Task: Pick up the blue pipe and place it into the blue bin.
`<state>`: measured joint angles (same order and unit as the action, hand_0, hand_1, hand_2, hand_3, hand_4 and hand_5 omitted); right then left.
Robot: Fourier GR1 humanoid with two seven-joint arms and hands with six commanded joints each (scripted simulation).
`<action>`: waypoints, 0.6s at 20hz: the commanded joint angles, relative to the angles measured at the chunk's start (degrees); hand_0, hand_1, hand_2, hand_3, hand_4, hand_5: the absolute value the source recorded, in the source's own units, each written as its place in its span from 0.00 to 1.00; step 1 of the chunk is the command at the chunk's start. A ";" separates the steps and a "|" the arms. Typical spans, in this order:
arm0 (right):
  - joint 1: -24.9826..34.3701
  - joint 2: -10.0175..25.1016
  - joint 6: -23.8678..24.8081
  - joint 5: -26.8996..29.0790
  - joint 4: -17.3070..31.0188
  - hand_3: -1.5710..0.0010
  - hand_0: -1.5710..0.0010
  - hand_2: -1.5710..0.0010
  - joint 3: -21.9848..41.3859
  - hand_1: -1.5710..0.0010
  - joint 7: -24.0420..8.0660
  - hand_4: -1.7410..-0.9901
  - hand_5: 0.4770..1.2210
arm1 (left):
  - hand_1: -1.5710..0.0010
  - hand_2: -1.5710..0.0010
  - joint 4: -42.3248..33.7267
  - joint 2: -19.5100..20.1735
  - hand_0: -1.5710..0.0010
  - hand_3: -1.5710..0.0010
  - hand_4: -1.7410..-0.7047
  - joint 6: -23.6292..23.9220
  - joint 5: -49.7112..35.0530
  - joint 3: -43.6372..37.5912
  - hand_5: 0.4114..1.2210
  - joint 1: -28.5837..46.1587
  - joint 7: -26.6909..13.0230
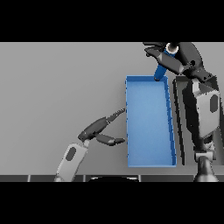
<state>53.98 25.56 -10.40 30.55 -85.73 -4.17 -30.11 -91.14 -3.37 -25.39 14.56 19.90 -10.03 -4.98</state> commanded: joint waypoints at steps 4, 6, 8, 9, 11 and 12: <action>-9.81 0.11 -0.04 -1.25 -2.68 0.00 0.00 0.00 -0.93 0.00 -1.58 0.00 1.00 | 1.00 1.00 -1.51 0.22 1.00 1.00 0.84 -0.57 -0.74 0.19 0.01 0.88 -0.37; -14.55 0.01 0.00 -2.02 -5.15 0.00 0.00 0.00 -0.72 0.00 -3.20 0.00 1.00 | 1.00 1.00 -0.47 -0.19 1.00 1.00 0.84 -0.49 -0.95 -0.12 0.01 0.55 -1.30; -19.66 -1.00 1.85 -3.17 -7.49 0.00 0.00 0.00 -0.57 0.00 -4.83 0.00 1.00 | 1.00 1.00 -0.43 -0.12 1.00 1.00 0.83 -0.63 -1.15 -0.09 0.01 0.93 -0.43; -21.64 0.03 3.68 -3.08 -7.70 0.00 0.00 0.00 0.06 0.00 -4.83 0.00 1.00 | 1.00 1.00 -0.95 -0.37 1.00 1.00 0.83 -0.58 -1.13 0.43 0.02 1.84 -0.29; -25.95 1.71 6.92 -3.30 -9.54 0.00 0.00 0.00 2.72 0.00 -4.83 0.00 1.00 | 1.00 1.00 -1.64 -0.42 1.00 1.00 0.83 -0.51 -1.19 0.53 0.02 2.08 -1.02; -27.30 2.94 9.18 -3.74 -9.60 0.00 0.00 0.00 4.30 0.00 -4.83 0.00 1.00 | 1.00 1.00 -1.45 -0.30 1.00 1.00 0.83 -0.37 -1.18 0.12 0.02 1.46 -1.69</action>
<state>26.64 28.51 -1.31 26.79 -95.30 0.14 -34.94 -92.60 -3.65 -25.72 13.40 20.00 -8.59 -6.73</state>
